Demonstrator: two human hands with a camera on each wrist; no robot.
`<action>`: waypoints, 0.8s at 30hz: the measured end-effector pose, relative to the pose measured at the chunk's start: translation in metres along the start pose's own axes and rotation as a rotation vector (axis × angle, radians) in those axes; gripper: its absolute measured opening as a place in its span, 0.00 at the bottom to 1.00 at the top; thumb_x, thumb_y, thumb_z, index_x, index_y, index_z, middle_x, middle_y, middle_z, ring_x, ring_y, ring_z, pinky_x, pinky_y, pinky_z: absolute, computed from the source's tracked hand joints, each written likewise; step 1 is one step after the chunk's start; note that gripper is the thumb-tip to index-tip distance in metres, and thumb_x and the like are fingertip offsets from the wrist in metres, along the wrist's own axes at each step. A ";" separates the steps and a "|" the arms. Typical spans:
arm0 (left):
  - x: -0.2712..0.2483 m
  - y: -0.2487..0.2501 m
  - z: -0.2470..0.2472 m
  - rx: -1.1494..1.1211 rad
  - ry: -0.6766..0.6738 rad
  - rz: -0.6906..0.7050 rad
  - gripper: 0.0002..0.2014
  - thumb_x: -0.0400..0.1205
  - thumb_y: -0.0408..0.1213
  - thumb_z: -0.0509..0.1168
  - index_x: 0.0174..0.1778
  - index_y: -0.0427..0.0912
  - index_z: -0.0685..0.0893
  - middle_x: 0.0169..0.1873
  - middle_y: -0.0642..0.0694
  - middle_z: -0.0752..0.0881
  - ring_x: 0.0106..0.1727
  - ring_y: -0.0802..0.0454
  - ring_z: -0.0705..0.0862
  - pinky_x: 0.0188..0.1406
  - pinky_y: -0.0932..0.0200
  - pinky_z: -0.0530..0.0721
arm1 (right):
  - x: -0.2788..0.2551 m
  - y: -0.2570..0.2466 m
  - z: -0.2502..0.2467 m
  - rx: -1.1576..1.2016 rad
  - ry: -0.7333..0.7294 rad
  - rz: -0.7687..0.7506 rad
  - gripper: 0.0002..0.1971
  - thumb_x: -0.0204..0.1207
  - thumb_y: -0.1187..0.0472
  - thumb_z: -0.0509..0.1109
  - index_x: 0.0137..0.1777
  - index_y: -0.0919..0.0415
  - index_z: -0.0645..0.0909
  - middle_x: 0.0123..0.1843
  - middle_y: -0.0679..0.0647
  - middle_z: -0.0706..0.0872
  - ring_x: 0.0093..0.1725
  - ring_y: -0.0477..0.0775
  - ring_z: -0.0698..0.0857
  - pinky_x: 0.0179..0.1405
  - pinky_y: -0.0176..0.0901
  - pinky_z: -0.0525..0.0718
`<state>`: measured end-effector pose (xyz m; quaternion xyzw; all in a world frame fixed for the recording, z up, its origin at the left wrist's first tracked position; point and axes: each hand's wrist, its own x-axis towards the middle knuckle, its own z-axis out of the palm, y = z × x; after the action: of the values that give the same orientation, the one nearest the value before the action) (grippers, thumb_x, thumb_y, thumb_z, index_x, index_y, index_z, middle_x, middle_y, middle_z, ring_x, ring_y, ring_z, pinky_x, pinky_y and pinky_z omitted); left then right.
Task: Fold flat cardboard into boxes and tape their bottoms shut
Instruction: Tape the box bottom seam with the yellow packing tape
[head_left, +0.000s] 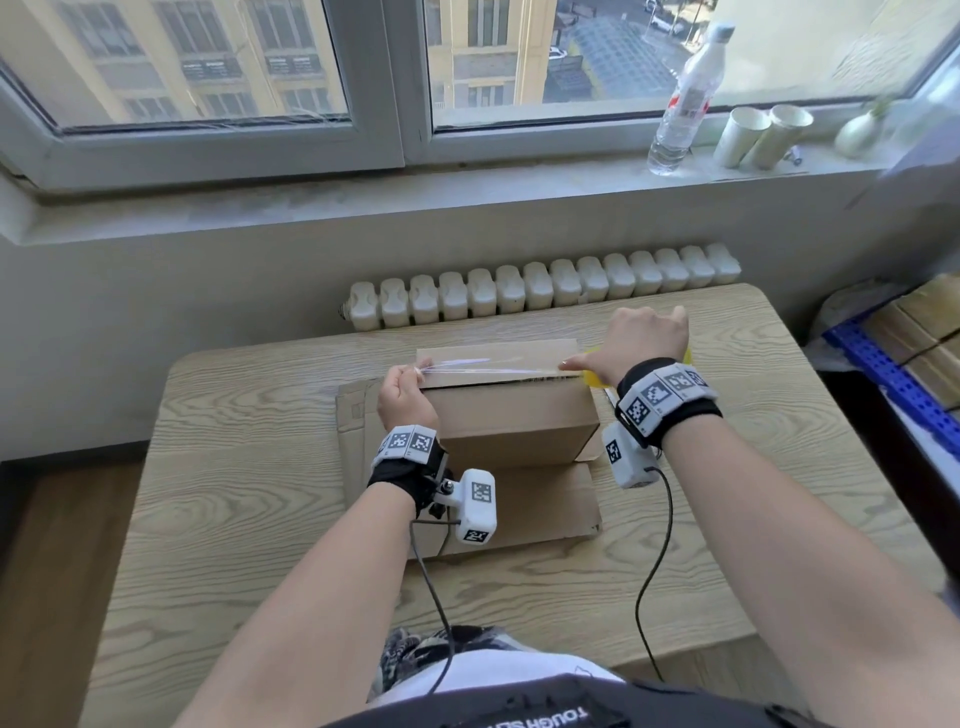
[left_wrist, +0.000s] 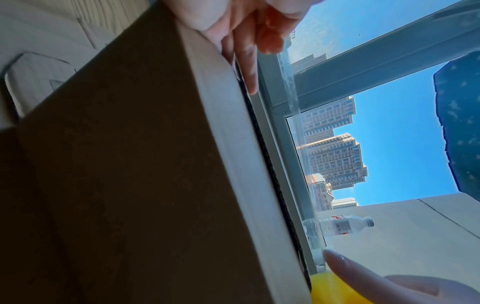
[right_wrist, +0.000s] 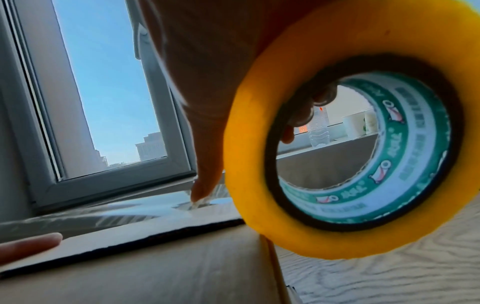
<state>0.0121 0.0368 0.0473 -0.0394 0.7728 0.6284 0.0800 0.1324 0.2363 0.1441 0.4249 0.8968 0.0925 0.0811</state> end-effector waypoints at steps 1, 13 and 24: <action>-0.001 -0.002 0.000 0.001 0.007 -0.005 0.17 0.84 0.33 0.56 0.29 0.47 0.75 0.48 0.53 0.91 0.44 0.56 0.82 0.40 0.65 0.75 | 0.001 -0.002 -0.001 -0.011 -0.004 -0.007 0.36 0.57 0.17 0.65 0.32 0.53 0.67 0.43 0.52 0.88 0.48 0.53 0.85 0.63 0.54 0.69; -0.004 0.000 0.006 0.138 0.116 0.058 0.13 0.87 0.35 0.54 0.42 0.38 0.81 0.40 0.44 0.88 0.43 0.46 0.80 0.42 0.57 0.73 | -0.007 -0.026 -0.003 -0.160 0.045 -0.116 0.28 0.66 0.23 0.66 0.37 0.50 0.72 0.40 0.49 0.88 0.44 0.52 0.87 0.65 0.53 0.65; -0.003 0.005 -0.007 0.253 -0.040 0.098 0.10 0.87 0.41 0.61 0.46 0.39 0.71 0.33 0.55 0.72 0.35 0.52 0.72 0.33 0.54 0.63 | -0.017 -0.034 -0.001 -0.252 0.099 -0.222 0.23 0.73 0.29 0.64 0.37 0.49 0.75 0.40 0.47 0.87 0.46 0.54 0.84 0.63 0.53 0.66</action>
<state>0.0134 0.0306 0.0540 0.0212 0.8452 0.5296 0.0687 0.1178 0.2019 0.1388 0.3045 0.9225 0.2155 0.0993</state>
